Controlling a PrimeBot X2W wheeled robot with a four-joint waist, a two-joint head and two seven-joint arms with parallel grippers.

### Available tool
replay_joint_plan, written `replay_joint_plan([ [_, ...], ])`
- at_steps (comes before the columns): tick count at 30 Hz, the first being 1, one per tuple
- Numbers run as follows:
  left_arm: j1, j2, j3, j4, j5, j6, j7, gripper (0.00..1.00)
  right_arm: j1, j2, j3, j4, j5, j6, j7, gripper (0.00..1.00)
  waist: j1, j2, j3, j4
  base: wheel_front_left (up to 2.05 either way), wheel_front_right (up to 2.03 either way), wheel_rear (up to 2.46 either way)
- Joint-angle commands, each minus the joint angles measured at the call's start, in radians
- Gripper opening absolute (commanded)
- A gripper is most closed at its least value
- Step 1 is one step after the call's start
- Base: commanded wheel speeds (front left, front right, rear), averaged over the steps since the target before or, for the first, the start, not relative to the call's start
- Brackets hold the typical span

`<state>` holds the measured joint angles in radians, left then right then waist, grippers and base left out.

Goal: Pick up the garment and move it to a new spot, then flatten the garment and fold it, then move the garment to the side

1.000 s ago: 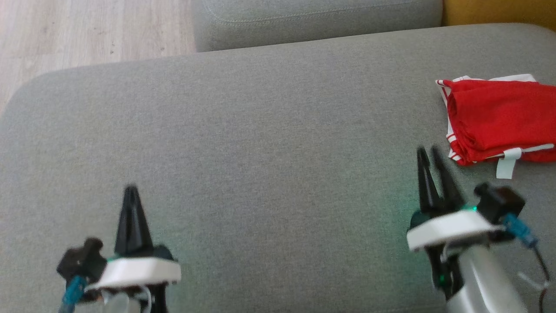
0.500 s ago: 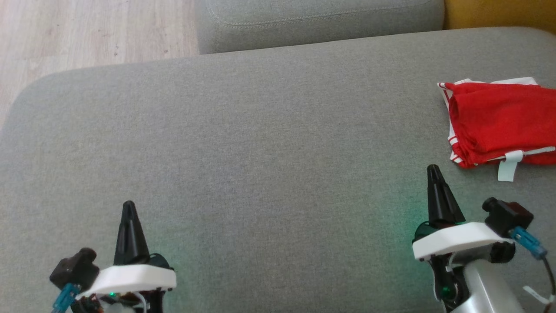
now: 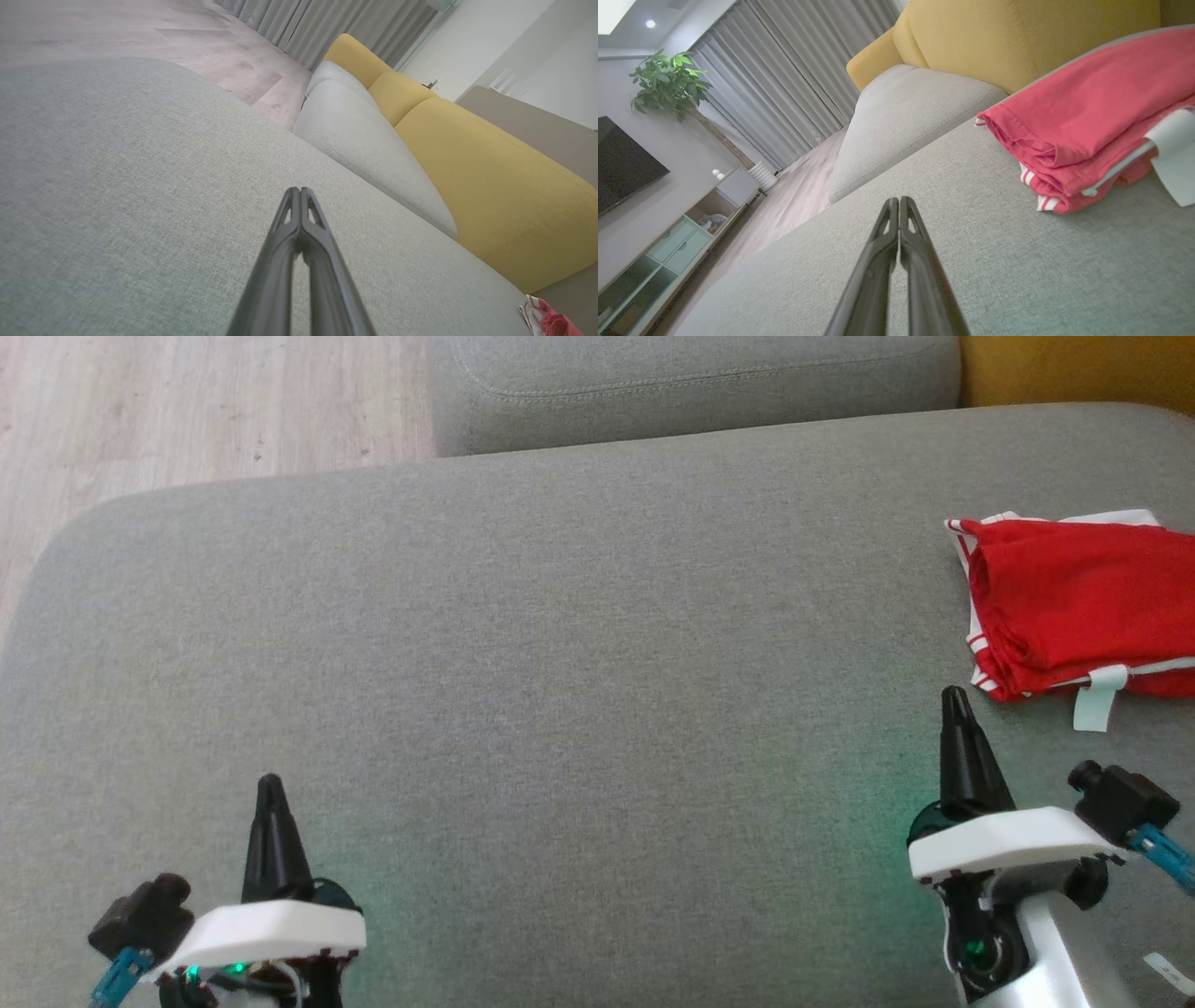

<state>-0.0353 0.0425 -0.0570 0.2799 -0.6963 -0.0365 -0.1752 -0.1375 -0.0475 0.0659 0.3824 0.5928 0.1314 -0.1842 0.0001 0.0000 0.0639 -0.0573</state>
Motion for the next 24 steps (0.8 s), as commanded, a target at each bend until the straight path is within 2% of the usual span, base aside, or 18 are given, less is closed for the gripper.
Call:
replay_joint_plan([
  [1, -0.043, 0.002, 0.027, -0.034, -0.026, -0.008, 0.009, 0.0, -0.033, -0.014, -0.002, -0.04, 0.032, 0.0, 0.008, 0.0, 0.0, 0.0, -0.001, 0.001, 0.0, 0.0, 0.0],
  [24, -0.05, 0.003, 0.062, -0.034, -0.241, -0.029, 0.077, 0.0, -0.017, -0.02, -0.033, -0.064, 0.281, 0.0, 0.069, 0.0, 0.0, 0.0, -0.016, 0.015, 0.0, 0.0, 0.0],
])
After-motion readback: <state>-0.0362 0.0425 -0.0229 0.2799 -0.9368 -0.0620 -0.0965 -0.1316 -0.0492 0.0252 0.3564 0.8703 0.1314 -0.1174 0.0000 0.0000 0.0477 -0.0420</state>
